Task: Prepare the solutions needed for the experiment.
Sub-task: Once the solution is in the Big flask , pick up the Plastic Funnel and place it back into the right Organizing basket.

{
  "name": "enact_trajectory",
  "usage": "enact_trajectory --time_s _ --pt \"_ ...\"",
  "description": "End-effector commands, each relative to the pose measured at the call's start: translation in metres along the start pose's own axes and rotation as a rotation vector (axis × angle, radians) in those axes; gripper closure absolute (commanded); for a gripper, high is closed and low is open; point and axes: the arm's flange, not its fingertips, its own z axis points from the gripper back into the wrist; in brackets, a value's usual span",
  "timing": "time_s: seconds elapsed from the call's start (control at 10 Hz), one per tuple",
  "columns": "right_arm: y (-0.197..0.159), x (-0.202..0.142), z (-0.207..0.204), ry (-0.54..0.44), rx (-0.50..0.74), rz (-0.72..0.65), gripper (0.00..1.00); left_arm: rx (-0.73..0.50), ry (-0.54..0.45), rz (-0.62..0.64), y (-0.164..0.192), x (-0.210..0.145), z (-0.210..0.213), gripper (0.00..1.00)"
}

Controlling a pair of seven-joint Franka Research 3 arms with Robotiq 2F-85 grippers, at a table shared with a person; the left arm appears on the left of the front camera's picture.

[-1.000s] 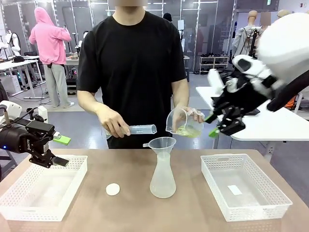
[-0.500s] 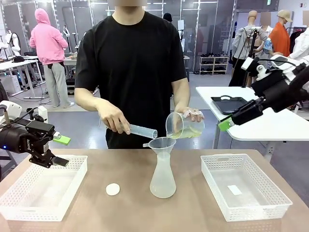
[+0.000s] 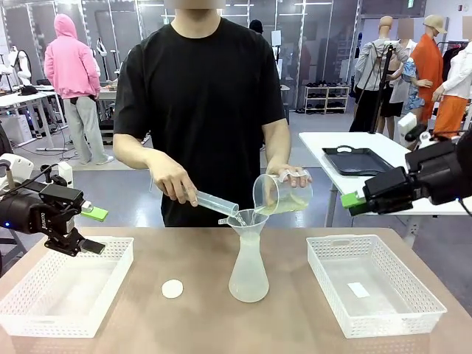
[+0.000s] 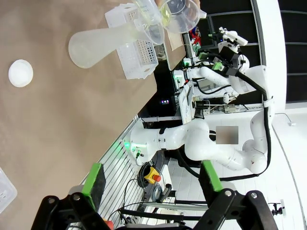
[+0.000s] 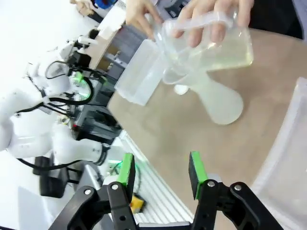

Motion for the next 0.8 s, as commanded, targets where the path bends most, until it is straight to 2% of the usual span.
enact_trajectory --time_s 0.0,0.2,0.5,0.7 --pt "0.004 -0.007 -0.013 0.003 0.117 -0.109 0.42 -0.02 -0.005 -0.006 -0.002 0.001 -0.001 0.0" --pt "-0.008 -0.014 -0.023 0.04 0.168 -0.213 0.42 -0.02 -0.005 -0.006 -0.002 0.001 -0.001 0.0" --pt "-0.014 -0.015 -0.029 0.025 0.212 -0.2 0.42 -0.02 -0.005 -0.006 -0.002 0.001 -0.001 0.0" --pt "-0.015 -0.011 -0.026 0.044 0.188 -0.186 0.42 -0.02 -0.005 -0.006 -0.002 0.001 -0.001 0.0"
